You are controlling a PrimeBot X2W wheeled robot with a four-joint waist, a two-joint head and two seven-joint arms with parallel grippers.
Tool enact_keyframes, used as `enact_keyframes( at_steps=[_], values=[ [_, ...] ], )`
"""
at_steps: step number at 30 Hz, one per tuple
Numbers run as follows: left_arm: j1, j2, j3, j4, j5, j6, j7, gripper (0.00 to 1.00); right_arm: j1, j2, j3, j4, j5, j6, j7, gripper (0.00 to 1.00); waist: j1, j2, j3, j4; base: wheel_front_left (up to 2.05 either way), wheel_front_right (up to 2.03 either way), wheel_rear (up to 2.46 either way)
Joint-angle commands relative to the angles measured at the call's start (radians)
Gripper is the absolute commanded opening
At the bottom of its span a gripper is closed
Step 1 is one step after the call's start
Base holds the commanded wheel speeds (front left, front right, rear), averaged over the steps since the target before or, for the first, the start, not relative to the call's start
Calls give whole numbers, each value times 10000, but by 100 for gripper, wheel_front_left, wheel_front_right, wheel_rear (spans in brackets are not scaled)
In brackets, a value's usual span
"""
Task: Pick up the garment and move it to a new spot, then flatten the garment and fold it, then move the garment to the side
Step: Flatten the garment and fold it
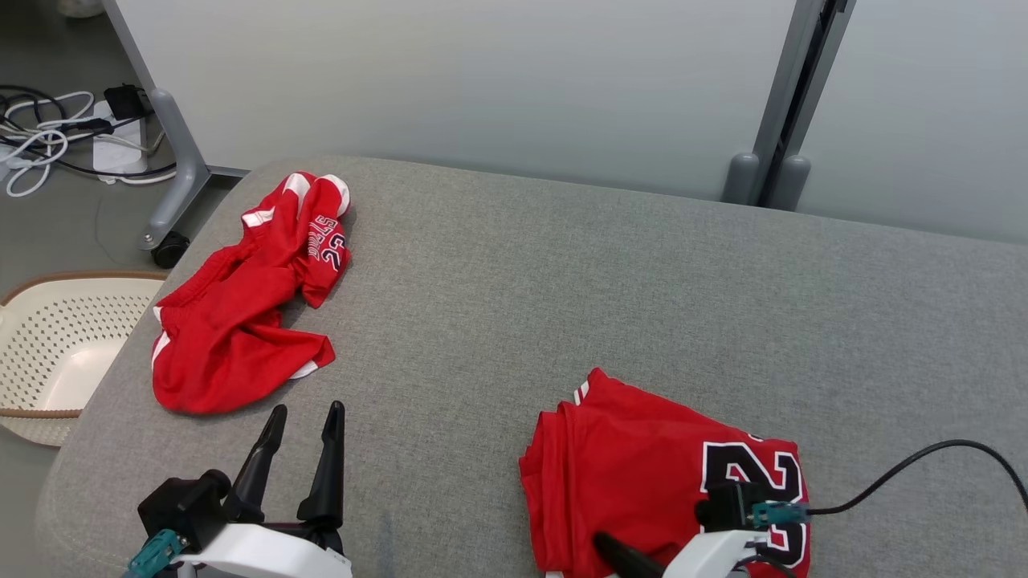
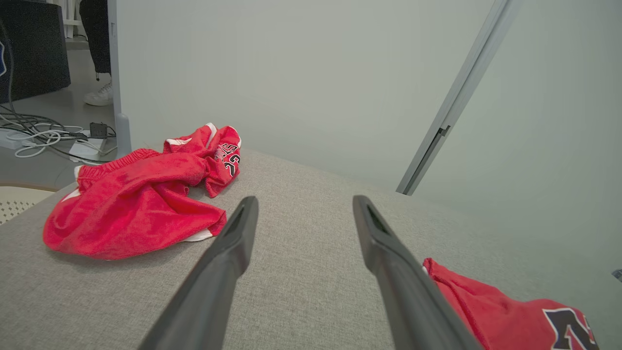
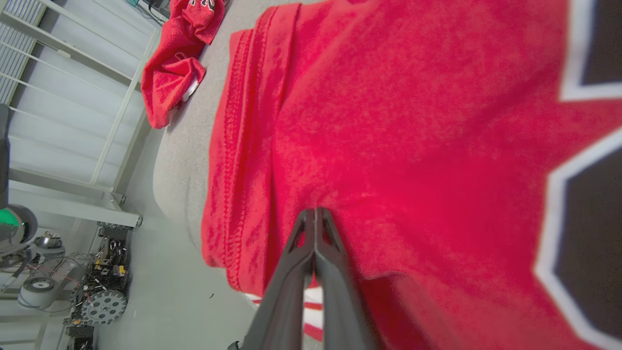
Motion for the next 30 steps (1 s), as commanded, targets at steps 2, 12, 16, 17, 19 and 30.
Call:
enact_keyframes(
  at_steps=[2, 12, 16, 17, 19, 30],
  values=[
    [-85, 37, 18, 21, -67, -68, -45, 100, -165, -45, 941, -306, 755, 1, -231, 0, 1, 0, 8, 8, 0, 0, 0],
    [-128, 100, 74, 26, -45, -29, -51, 100, -883, -70, 3201, -1163, 2203, 1, -1000, 0, 1, 0, 6, -417, 0, 0, 0],
    [-63, 100, 100, -6, -32, 1, -52, 100, -1123, -66, 2979, -1094, 2025, 1, -1408, 0, 1, 0, -36, -644, 0, 0, 0],
    [-36, 103, 104, -13, -30, 9, -52, 100, -1197, -70, 2855, -1098, 1947, 1, -1523, 0, 1, 0, -64, -722, 0, 0, 0],
    [11, 101, 121, -36, -28, 21, -54, 100, -1300, -215, 2524, -1205, 1757, 1, -1732, 0, 1, 0, -95, -876, 0, 0, 0],
    [194, 183, 363, -286, 2, 174, -47, 100, -888, -1488, -311, -2612, -301, 1, -2228, 100, 1, 0, -282, -1681, 0, 0, 0]
  ],
)
